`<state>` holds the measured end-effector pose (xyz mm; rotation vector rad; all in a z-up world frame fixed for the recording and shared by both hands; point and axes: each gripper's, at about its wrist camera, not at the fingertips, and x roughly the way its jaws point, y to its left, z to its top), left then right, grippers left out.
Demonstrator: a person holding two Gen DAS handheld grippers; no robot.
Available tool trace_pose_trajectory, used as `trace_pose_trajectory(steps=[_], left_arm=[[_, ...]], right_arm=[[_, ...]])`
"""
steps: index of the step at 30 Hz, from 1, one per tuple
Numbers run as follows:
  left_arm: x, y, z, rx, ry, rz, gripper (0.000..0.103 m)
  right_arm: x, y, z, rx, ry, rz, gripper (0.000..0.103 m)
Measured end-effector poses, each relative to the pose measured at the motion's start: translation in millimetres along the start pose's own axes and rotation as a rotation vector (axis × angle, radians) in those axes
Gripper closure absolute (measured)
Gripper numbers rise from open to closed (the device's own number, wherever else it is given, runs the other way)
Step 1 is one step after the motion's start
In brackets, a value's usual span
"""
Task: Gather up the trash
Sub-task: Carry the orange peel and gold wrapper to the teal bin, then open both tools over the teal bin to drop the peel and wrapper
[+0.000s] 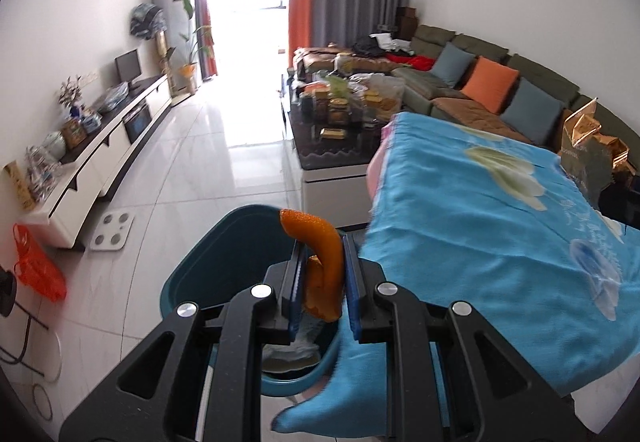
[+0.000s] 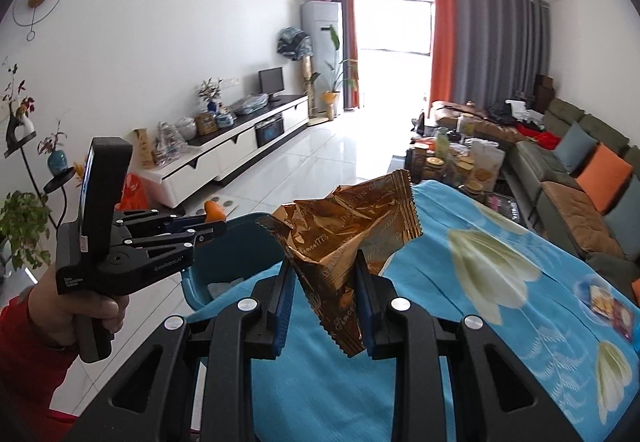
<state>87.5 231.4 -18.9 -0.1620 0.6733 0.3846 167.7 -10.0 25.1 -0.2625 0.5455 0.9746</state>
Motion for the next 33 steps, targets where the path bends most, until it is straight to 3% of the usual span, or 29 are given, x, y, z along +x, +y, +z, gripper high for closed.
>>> trace_pose_trajectory(steps=[13,33], left_arm=[[39,46,-14,-0.085,0.071,0.038,0.085],[131,81,-31,-0.174,0.206,0.018,0.084]], right_arm=[[74,40,32,-0.084,0.106,0.112,0.077],[223,66,40,-0.119,0.417,0.269,0.076]])
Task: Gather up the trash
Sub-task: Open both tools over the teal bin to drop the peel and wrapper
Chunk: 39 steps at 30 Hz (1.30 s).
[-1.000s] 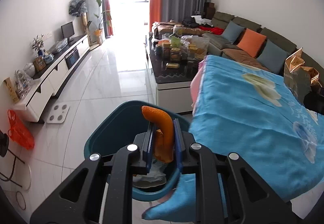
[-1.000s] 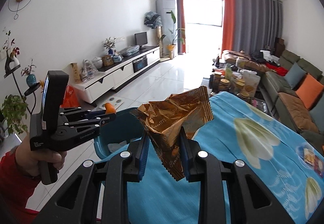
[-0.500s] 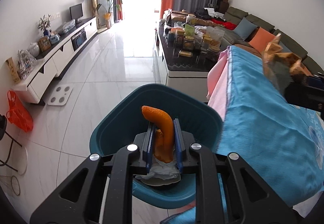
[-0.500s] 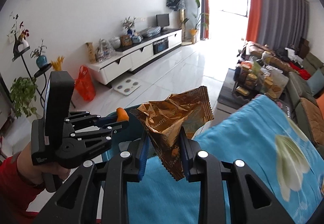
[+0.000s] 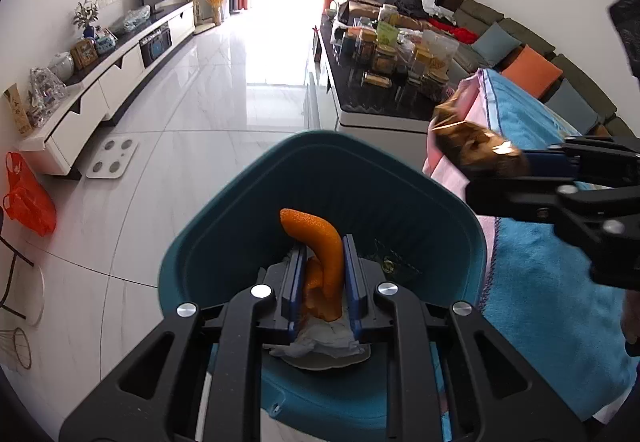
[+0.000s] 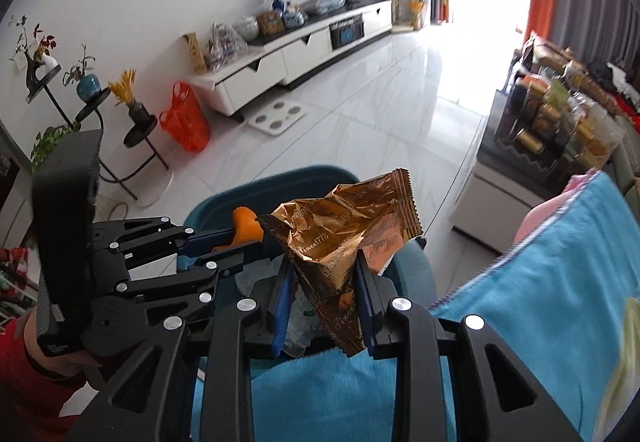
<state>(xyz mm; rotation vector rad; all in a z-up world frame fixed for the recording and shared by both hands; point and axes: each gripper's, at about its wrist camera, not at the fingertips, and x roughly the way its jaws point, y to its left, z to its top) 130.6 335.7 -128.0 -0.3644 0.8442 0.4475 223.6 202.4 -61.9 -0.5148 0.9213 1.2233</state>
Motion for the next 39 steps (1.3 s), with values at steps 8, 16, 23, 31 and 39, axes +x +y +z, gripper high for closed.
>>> trace_pose_trajectory(steps=[8,16,23,31,39], left_arm=[[28,1,4,-0.008,0.038,-0.021,0.084],[45,4,6,-0.002,0.064,-0.020,0.083],[40,-1,-2,-0.014,0.062,-0.010,0.079],[30,1,-6,-0.031,0.048,-0.005,0.055],[11,2,-5,-0.037,0.008,0.005,0.038]], right_arm=[[29,-3,5,-0.005,0.093,0.038,0.073],[44,1,16,-0.046,0.152,0.020,0.070],[46,6,16,-0.069,0.170,0.049,0.064],[42,-2,14,-0.010,0.166,0.124,0.055],[26,-9,11,0.040,0.125,0.160,0.038]])
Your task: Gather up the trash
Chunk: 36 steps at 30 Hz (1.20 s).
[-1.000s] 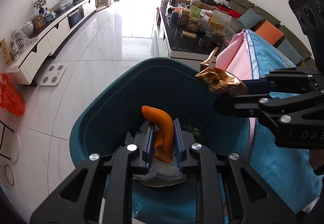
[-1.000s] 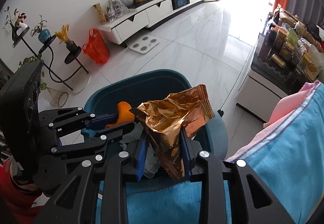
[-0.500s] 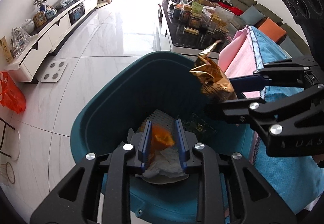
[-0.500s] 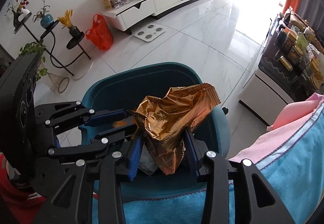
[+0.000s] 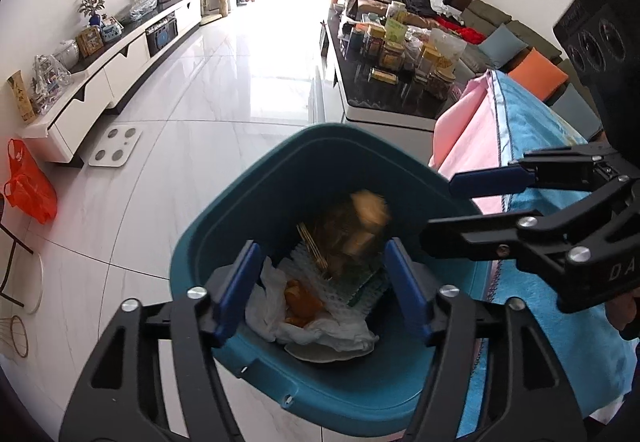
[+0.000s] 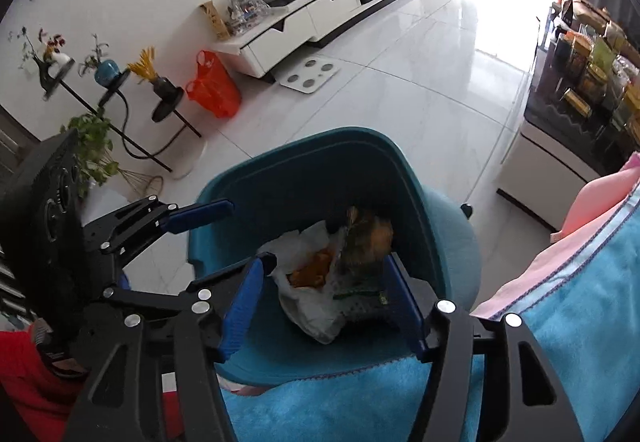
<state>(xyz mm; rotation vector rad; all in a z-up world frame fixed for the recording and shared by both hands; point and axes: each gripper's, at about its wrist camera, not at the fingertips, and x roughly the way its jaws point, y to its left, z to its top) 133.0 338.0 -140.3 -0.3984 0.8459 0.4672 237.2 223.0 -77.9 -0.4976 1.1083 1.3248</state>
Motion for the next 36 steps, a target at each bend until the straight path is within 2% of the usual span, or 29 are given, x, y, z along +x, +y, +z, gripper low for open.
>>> trace_pose_trajectory(steps=[5,7,10,14,18,25,32,36], left_arm=[[-21,1,1,0.000,-0.042,0.011,0.018],[-32,0,3,-0.003,-0.070,0.010,0.011],[-48,-3,5,0.003,-0.100,0.025,0.007],[-68,-12,8,0.013,-0.133,0.026,0.006],[-88,-28,12,0.034,-0.174,0.016,0.006],[-128,-78,12,0.107,-0.239,-0.016,0.006],[-159,-137,-1,0.182,-0.308,-0.072,0.006],[-164,-171,-12,0.223,-0.317,-0.109,0.006]], right_arm=[[-20,-5,-11,0.022,-0.058,-0.012,0.031],[-31,-6,-14,0.031,-0.094,-0.019,0.023],[-53,-12,-24,0.051,-0.160,-0.045,0.016],[-85,-21,-40,0.083,-0.245,-0.095,0.007],[-115,-30,-61,0.113,-0.315,-0.169,0.007],[-155,-48,-108,0.184,-0.406,-0.285,0.007],[-196,-62,-166,0.282,-0.485,-0.444,0.007],[-213,-69,-200,0.356,-0.525,-0.517,0.007]])
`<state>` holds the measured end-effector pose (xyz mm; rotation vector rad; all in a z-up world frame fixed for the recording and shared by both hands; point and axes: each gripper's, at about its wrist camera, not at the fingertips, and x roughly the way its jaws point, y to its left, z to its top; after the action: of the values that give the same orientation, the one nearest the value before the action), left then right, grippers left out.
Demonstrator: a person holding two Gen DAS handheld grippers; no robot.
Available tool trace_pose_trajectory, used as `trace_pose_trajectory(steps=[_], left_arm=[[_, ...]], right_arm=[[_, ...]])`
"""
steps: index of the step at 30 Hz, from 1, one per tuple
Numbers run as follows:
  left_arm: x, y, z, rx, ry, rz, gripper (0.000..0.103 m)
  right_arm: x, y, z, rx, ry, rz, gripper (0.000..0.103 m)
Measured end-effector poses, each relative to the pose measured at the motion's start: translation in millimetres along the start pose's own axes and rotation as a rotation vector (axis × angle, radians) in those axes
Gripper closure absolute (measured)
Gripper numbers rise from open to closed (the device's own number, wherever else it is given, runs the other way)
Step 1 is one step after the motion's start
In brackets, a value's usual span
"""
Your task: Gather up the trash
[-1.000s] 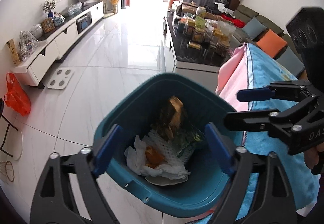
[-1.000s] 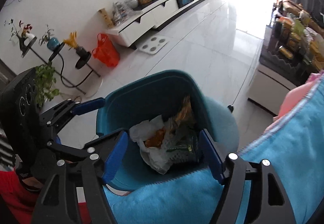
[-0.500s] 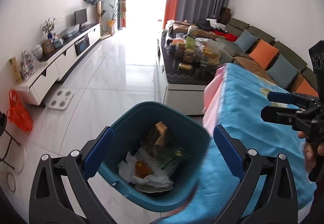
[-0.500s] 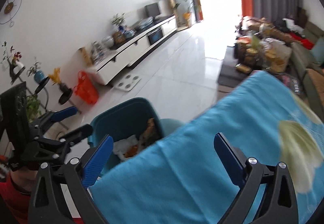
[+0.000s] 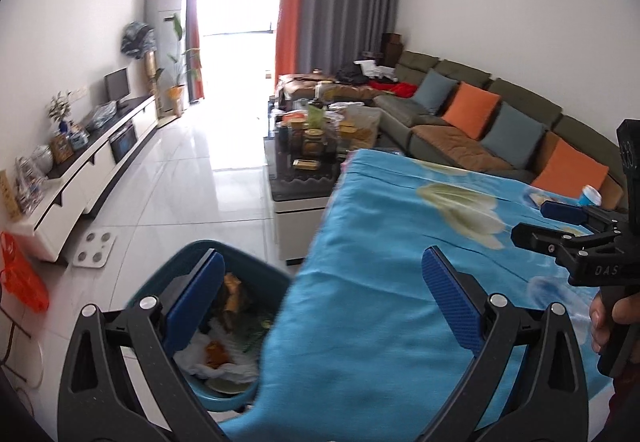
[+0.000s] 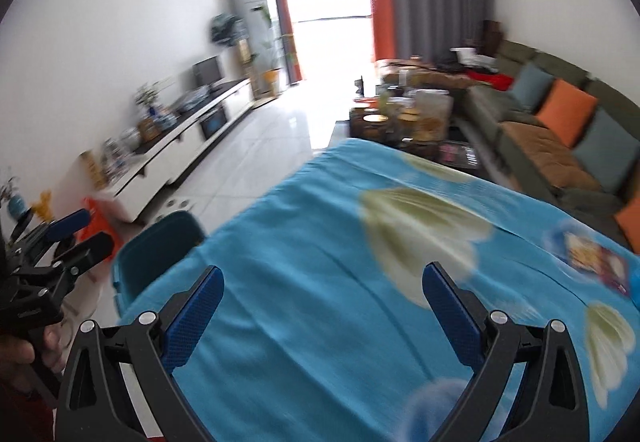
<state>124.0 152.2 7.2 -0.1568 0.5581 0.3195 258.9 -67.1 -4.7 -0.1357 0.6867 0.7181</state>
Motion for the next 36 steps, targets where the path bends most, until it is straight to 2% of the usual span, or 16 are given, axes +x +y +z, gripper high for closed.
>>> trace_pose_trajectory(steps=[7,18,28,36], left_arm=[[-6,-44,-1,0.055,-0.031,-0.070,0.006],[3,-75,-5,0.100,-0.045,-0.139,0.006],[-10,-85,-7,0.112,-0.122,-0.170,0.006],[-16,-92,-11,0.126,-0.172,-0.206,0.006]], right_arm=[[-32,-36,-27,0.076,-0.044,-0.109,0.007],[-75,-74,-58,0.146,-0.134,-0.319,0.007],[-101,-86,-74,0.183,-0.182,-0.420,0.007],[-117,-83,-89,0.203,-0.194,-0.453,0.007]])
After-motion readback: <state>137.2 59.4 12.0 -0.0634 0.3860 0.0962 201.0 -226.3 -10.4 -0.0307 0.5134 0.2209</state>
